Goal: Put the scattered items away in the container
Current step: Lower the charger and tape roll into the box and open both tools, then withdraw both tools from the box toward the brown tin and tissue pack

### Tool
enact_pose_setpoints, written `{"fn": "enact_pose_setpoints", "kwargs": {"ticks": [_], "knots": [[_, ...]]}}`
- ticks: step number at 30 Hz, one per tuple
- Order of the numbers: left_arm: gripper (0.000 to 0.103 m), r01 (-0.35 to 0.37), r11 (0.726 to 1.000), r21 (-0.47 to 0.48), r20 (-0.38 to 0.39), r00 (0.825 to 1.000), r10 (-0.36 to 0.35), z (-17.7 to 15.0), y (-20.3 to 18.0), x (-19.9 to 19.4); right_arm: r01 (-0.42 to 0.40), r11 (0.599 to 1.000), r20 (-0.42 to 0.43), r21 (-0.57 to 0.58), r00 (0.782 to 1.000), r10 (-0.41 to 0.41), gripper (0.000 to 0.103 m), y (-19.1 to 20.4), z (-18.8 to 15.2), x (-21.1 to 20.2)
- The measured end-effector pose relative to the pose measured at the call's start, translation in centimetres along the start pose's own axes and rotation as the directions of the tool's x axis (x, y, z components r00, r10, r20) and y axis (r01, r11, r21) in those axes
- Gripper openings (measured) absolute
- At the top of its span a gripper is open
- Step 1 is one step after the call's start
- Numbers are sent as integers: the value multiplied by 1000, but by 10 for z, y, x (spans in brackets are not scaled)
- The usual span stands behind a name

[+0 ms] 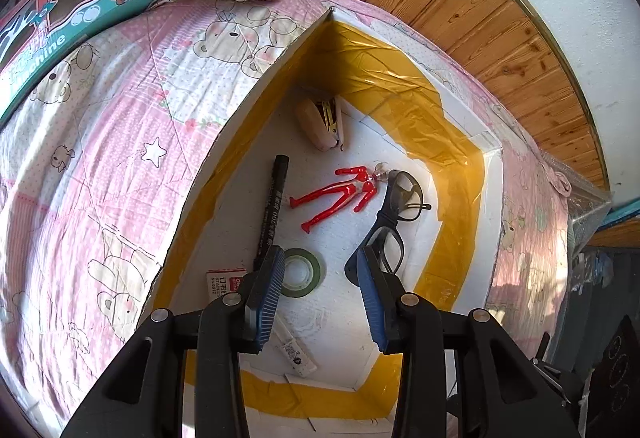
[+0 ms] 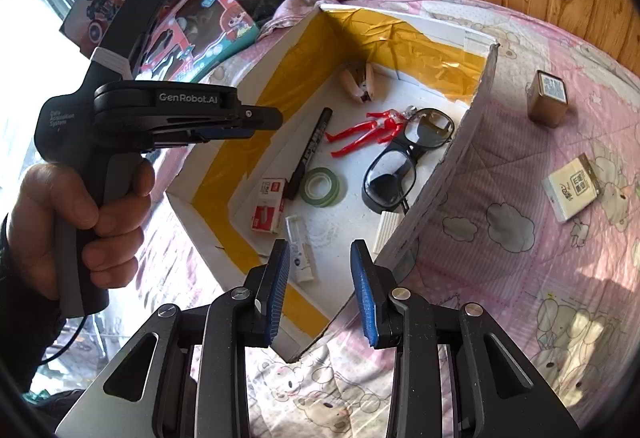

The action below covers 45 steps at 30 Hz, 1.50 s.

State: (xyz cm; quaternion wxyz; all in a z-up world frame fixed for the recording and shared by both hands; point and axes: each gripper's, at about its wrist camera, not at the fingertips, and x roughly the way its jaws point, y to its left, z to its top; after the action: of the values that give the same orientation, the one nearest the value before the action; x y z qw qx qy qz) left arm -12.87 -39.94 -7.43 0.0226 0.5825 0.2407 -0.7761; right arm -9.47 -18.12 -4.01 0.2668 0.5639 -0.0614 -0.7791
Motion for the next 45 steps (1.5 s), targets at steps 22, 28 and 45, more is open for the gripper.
{"fn": "enact_pose_setpoints", "kwargs": {"ticks": [22,28,45], "knots": [[52,20,981,191,45,999,-29,-51,-79,-32,-54,993,68,107,997,47,30,-21,-40,-31],[59,45,970,238,27,998,-53,-55,-119,-28,-36,971,122,236,992,7,32,-67,-58,-53],[75,34,919,392,2,999,-38,0,-254,29,-115,803,267,585,962,-57,44,-203,-48,-67]]}}
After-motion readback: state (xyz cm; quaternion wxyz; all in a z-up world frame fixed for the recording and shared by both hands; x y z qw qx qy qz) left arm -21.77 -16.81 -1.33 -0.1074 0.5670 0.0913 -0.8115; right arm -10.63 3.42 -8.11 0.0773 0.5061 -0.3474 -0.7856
